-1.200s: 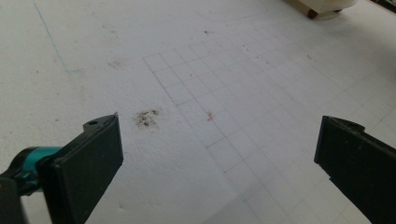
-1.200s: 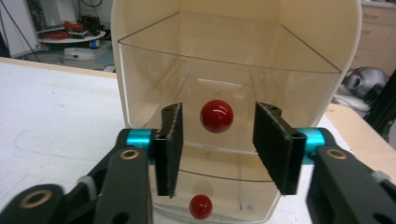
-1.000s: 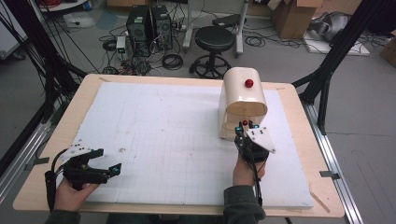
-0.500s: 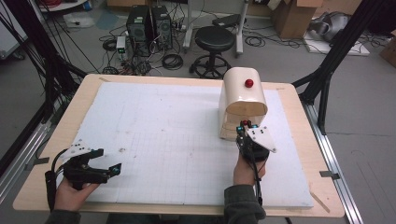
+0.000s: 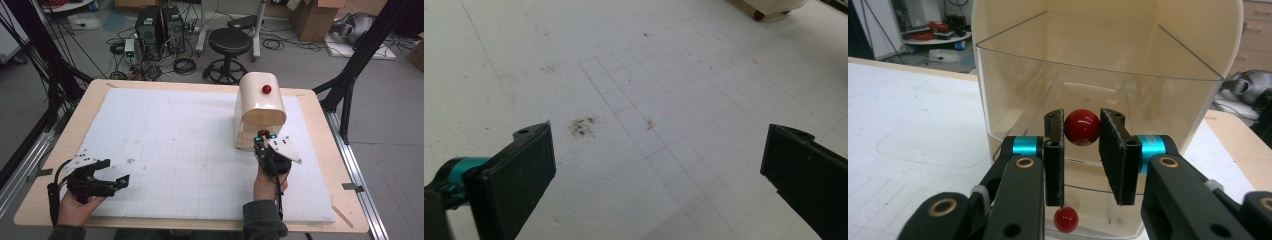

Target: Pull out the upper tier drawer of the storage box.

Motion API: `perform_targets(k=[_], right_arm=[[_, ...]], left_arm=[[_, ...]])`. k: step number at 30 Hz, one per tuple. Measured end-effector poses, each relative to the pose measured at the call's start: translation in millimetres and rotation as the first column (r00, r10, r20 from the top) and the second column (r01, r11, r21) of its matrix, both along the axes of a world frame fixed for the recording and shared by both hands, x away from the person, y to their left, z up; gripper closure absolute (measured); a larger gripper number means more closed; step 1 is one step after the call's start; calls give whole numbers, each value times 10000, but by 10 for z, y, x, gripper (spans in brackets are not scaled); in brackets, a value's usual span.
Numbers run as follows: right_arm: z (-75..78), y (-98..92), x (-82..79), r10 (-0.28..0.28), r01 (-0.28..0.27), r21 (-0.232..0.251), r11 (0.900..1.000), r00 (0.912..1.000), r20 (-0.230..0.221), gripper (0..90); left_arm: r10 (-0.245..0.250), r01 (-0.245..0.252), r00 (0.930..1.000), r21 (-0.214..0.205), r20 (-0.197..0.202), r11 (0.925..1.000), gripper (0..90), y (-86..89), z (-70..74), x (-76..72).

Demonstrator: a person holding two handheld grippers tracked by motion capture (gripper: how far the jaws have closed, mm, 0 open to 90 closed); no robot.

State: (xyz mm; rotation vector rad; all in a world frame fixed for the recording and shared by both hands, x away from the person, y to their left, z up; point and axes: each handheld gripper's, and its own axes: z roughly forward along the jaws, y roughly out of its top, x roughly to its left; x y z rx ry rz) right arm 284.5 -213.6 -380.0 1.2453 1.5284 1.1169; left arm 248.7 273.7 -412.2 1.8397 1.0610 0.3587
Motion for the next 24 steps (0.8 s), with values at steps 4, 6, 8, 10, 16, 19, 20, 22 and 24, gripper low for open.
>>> perform_targets(k=[4,6,8,10,16,19,20,22,24], right_arm=[[7,-23,-27,163,-163,40,9999,9998,-66,727],[10,-32,-43,237,-236,65,9997,9997,-95,727],[14,-36,-59,288,-287,69,9996,9995,-126,727],[15,-46,-74,322,-321,66,9995,9994,-129,727],[20,-64,-114,467,-463,215,9987,9987,-182,727],[25,-90,-147,622,-612,385,9974,9978,-249,726],[29,-98,-158,671,-660,405,9970,9974,-257,726],[33,-106,-174,737,-724,407,9965,9968,-301,727],[38,-121,-195,819,-806,376,9960,9961,-341,726]], left_arm=[[1,-1,10000,13,3,10000,17,1,4,-3],[5,-5,10000,13,8,10000,17,0,5,-3],[7,-7,10000,2,19,10000,18,-3,4,-2],[-9,9,10000,0,20,10000,17,-6,4,-2],[-15,15,10000,17,-1,10000,17,-3,2,1],[11,-11,10000,20,27,10000,17,-4,4,0],[29,-29,10000,12,37,10000,17,-4,5,-1],[41,-41,10000,10,47,10000,17,-2,7,-1],[30,-30,10000,20,56,10000,17,-2,5,1]])
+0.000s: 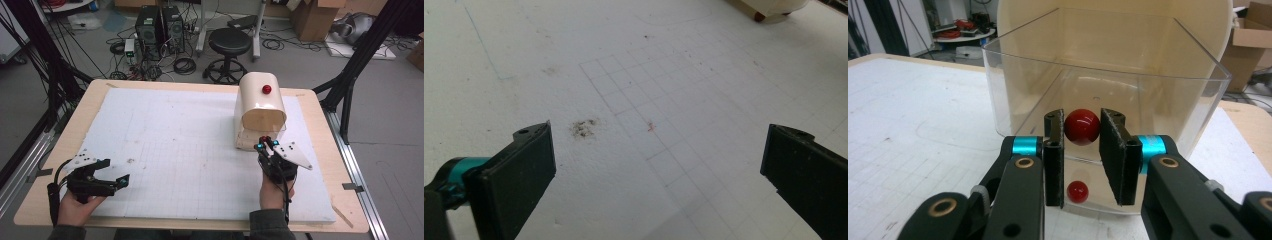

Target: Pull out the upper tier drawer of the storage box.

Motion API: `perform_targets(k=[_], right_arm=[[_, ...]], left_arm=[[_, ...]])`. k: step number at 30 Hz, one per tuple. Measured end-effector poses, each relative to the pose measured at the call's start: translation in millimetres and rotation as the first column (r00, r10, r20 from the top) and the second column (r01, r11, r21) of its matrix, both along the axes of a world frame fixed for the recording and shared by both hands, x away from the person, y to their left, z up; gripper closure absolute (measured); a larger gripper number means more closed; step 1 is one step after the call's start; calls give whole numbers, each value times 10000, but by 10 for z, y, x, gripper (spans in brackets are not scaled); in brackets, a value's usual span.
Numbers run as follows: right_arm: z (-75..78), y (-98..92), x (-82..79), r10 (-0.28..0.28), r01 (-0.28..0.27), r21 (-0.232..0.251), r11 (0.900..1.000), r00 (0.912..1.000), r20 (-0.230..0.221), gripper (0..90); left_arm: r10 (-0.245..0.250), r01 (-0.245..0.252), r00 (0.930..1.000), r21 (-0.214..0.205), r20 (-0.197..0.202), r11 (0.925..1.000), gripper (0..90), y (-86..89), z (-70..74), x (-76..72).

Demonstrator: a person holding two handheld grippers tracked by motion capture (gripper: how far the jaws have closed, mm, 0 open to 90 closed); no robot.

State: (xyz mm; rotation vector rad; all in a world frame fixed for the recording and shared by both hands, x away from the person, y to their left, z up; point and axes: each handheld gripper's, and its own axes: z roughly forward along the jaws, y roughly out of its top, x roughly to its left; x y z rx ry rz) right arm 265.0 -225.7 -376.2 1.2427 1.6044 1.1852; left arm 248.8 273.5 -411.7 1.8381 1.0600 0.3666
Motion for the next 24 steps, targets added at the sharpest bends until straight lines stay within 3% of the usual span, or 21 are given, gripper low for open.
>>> perform_targets(k=[24], right_arm=[[7,-60,-197,459,-458,141,9989,9989,-66,726]], left_arm=[[-67,67,10000,25,4,10000,17,-17,3,2]])
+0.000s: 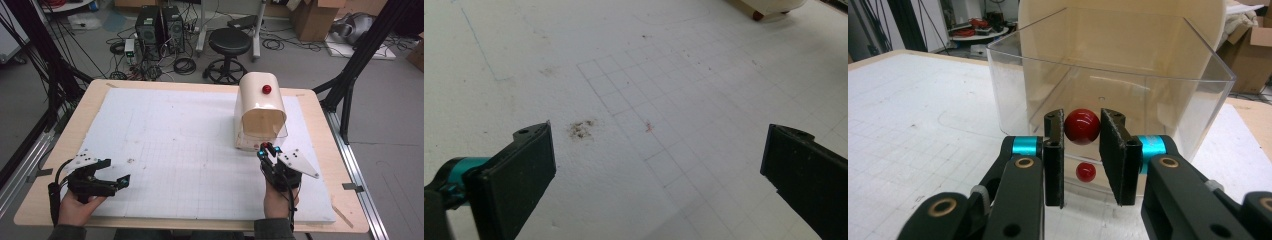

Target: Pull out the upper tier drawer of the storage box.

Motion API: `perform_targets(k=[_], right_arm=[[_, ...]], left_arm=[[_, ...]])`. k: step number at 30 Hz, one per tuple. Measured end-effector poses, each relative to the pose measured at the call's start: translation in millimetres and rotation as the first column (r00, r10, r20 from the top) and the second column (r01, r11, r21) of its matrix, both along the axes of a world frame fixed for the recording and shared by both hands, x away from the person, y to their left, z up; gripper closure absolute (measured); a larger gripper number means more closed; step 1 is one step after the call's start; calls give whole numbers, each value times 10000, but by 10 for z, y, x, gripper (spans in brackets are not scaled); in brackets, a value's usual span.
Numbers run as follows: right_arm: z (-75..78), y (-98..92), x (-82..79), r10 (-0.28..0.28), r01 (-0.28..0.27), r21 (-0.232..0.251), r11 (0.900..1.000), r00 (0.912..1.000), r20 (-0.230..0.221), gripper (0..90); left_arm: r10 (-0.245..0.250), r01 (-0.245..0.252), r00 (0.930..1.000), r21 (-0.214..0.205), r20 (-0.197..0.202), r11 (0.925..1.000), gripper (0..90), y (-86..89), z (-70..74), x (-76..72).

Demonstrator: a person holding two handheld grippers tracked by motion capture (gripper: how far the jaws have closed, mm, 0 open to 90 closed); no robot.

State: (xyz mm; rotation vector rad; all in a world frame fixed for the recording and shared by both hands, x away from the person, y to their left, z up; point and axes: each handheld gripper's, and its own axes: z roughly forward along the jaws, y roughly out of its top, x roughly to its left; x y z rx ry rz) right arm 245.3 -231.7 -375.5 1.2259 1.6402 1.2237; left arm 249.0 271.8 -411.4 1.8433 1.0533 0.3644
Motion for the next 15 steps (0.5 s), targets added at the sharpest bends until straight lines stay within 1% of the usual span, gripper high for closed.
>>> perform_targets(k=[2,15], right_arm=[[1,-8,-17,84,-84,-61,9999,10000,1,726],[-9,-31,-97,188,-188,11,9998,9998,-26,725]], left_arm=[[-9,9,10000,4,0,10000,17,-4,0,-1],[-87,87,10000,51,-4,9999,17,-28,3,-3]])
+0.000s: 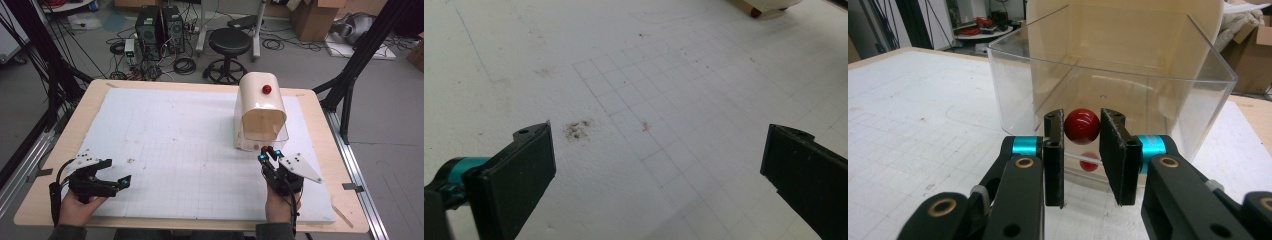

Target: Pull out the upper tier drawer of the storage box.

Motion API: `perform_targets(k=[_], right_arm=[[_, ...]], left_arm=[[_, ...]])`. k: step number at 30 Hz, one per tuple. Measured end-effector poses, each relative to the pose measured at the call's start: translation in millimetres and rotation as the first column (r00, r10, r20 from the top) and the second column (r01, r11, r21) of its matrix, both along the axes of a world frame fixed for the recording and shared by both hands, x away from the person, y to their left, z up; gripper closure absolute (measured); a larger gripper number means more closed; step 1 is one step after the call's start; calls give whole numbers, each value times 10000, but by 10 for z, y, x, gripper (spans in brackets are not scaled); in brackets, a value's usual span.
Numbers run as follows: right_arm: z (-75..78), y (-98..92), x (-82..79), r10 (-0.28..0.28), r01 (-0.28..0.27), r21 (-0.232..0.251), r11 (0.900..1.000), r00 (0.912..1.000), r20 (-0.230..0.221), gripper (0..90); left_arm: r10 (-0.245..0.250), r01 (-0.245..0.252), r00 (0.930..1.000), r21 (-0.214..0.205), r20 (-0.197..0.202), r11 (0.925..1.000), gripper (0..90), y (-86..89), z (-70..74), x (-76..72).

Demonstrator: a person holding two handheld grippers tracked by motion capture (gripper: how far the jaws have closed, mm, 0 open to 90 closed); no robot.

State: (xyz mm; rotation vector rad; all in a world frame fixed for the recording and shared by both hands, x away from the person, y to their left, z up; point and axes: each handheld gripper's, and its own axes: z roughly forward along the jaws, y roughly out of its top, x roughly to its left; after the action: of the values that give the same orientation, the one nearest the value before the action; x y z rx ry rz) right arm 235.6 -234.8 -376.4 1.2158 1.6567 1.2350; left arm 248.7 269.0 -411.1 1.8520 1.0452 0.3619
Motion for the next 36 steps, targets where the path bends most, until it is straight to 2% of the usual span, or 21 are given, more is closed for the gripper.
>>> perform_targets(k=[22,30,36], right_arm=[[-14,-15,-42,92,-92,53,9999,9999,81,712],[-18,-55,-68,110,-111,115,9999,9999,73,648],[-4,-97,-84,457,-459,190,9988,9989,90,557]], left_arm=[[-2,2,10000,11,-5,10000,17,6,0,5],[-10,10,10000,33,3,10000,17,2,2,5],[-26,26,10000,18,19,10000,17,-1,5,3]])
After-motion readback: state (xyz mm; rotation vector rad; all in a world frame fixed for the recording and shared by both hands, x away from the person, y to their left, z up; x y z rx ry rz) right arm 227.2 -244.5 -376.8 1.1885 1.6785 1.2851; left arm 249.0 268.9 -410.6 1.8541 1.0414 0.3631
